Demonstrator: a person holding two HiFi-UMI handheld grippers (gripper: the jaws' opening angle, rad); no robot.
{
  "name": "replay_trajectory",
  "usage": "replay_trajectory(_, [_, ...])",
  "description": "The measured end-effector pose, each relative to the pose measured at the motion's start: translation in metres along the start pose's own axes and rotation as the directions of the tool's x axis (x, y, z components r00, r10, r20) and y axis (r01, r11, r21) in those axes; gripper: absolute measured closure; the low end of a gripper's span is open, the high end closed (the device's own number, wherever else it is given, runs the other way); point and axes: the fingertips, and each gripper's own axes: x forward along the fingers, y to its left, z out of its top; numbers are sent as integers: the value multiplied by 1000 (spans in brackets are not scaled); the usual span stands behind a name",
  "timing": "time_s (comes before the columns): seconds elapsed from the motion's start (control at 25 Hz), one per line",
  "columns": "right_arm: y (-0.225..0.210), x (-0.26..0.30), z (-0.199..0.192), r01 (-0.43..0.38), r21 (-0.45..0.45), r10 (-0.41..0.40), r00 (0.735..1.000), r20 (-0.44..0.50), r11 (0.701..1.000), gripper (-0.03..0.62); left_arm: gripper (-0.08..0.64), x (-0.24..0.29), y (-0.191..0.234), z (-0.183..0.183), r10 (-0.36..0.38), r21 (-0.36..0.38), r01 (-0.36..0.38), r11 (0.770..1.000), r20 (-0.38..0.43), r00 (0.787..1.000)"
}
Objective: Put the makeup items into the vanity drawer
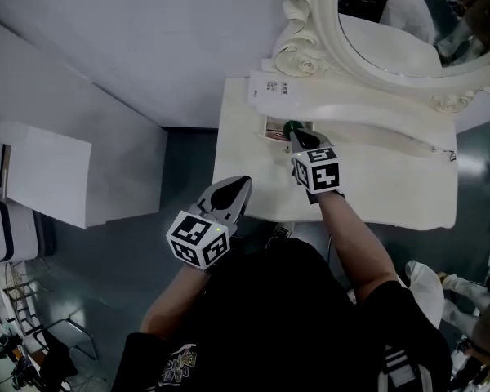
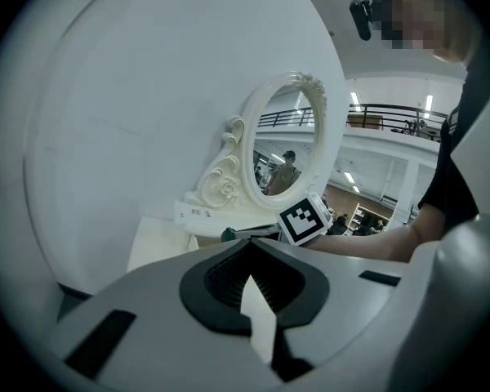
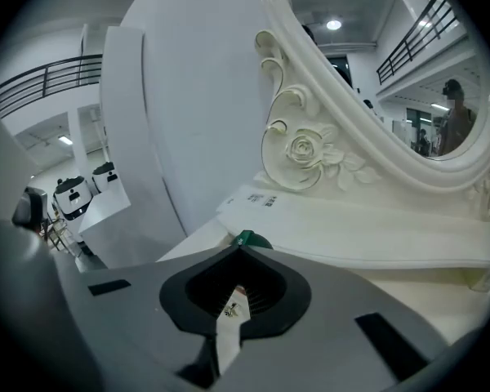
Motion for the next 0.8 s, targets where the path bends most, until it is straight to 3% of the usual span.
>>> replay_trajectory(0.8, [29, 56, -8, -87, -65, 72, 977, -200, 994, 561, 558, -5, 41, 2, 44, -65, -43, 997, 18, 999])
